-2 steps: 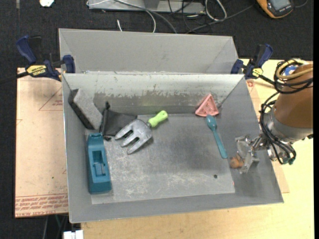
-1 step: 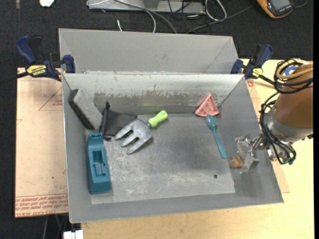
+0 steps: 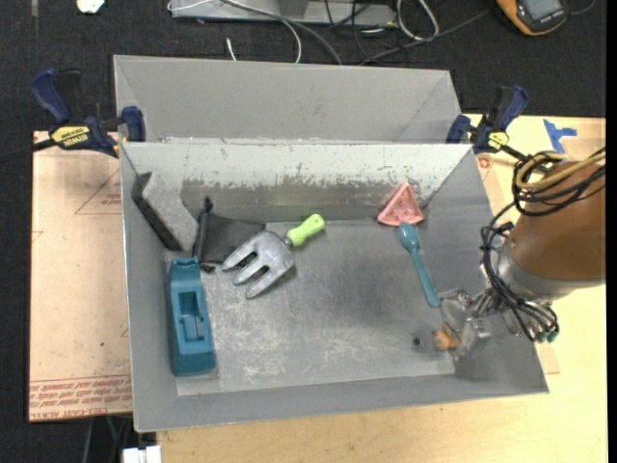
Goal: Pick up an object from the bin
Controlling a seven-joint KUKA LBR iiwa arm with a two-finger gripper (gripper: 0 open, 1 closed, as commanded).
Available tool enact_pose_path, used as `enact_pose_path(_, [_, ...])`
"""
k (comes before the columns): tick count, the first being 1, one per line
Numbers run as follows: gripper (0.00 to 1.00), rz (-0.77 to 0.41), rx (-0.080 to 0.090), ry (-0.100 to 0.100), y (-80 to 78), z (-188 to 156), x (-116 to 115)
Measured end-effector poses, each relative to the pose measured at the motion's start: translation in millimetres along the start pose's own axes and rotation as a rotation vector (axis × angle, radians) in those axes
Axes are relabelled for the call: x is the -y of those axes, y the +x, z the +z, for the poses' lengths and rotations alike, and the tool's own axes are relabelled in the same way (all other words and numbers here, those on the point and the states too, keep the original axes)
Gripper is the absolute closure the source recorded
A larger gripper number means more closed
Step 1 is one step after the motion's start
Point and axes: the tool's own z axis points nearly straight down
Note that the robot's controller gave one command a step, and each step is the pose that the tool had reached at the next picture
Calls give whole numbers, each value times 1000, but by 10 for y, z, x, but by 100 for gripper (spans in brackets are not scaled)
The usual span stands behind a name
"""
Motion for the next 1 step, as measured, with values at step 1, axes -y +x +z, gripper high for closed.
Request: enact_pose_path(1, [100, -104, -4, -3, -98, 375, 57])
